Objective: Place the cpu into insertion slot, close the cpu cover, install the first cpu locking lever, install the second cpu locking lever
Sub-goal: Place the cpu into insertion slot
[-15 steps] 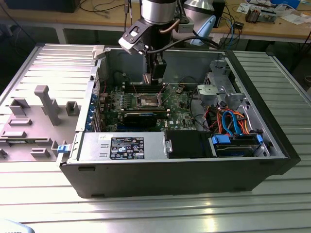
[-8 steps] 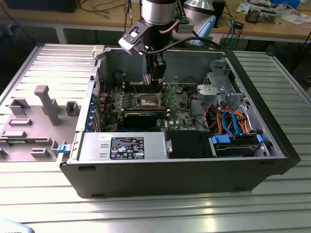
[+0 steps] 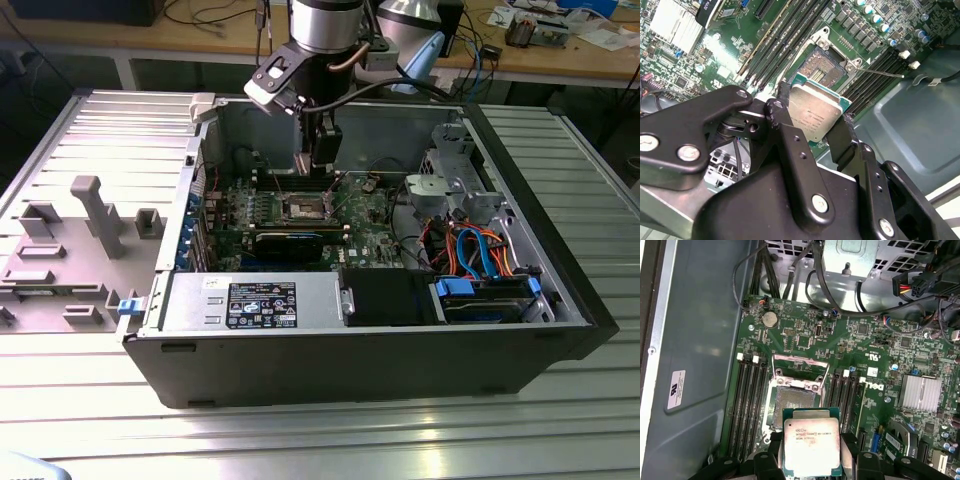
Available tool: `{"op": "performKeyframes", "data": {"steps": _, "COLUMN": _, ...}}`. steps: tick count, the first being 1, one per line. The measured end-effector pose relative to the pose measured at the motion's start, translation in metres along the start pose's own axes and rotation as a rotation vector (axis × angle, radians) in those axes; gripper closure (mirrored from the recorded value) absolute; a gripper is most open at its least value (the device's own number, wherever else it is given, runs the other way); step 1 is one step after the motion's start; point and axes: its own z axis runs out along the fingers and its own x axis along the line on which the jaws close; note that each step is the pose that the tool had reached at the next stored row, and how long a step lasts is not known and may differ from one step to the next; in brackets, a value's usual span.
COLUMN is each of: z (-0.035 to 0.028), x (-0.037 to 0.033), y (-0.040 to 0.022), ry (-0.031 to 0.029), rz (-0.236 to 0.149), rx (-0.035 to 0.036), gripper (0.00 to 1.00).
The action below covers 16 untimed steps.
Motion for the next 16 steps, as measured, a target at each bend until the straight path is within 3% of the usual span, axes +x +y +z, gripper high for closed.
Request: {"op": "performKeyframes", "data": {"steps": 16, "z": 0.0042, "x": -0.0001, "y": 0.0, "ry": 0.0, "rz": 0.0, "rx": 0.0, "gripper": 0.45}}
